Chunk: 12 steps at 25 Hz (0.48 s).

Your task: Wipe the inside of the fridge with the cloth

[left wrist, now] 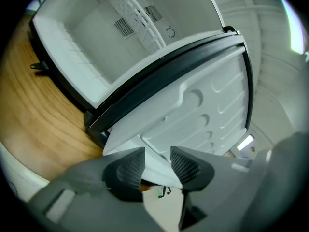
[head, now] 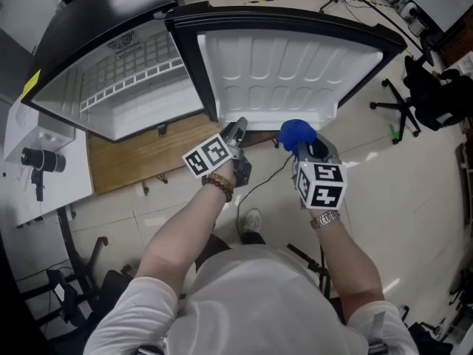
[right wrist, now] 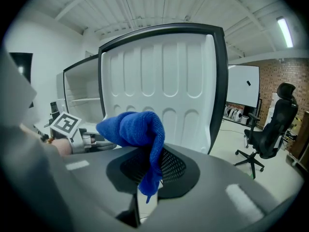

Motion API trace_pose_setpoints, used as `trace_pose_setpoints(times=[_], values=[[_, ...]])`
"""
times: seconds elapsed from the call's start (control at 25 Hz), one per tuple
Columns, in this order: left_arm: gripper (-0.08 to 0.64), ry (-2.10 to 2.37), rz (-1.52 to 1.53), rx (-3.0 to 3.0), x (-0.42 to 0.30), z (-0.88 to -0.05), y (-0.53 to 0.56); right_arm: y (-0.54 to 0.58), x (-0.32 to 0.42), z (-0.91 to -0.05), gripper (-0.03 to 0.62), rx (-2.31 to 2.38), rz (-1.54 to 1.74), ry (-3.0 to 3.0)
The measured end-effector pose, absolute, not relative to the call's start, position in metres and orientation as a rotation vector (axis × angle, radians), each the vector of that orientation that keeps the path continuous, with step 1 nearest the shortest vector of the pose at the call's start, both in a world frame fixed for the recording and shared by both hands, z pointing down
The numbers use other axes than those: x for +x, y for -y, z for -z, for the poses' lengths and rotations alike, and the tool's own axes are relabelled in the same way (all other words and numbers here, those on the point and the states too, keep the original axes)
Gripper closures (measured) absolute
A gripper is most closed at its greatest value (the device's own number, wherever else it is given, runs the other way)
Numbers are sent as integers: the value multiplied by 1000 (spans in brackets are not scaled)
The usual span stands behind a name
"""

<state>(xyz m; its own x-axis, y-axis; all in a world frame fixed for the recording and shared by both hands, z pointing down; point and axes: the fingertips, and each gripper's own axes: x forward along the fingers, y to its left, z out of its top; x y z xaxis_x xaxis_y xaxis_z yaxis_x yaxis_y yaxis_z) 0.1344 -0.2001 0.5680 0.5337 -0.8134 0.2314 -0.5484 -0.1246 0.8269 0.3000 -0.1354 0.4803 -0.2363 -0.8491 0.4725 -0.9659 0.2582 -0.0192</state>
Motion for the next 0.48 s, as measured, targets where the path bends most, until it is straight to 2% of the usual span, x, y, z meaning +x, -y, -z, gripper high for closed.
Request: trace_pose_setpoints(times=[0.2, 0.48], values=[[399, 1131, 418, 1766, 126, -570, 202, 141, 272, -474, 554, 1594, -415, 2238], [399, 1121, 403, 1775, 118, -576, 190, 171, 197, -456, 554, 1457, -384, 2388]])
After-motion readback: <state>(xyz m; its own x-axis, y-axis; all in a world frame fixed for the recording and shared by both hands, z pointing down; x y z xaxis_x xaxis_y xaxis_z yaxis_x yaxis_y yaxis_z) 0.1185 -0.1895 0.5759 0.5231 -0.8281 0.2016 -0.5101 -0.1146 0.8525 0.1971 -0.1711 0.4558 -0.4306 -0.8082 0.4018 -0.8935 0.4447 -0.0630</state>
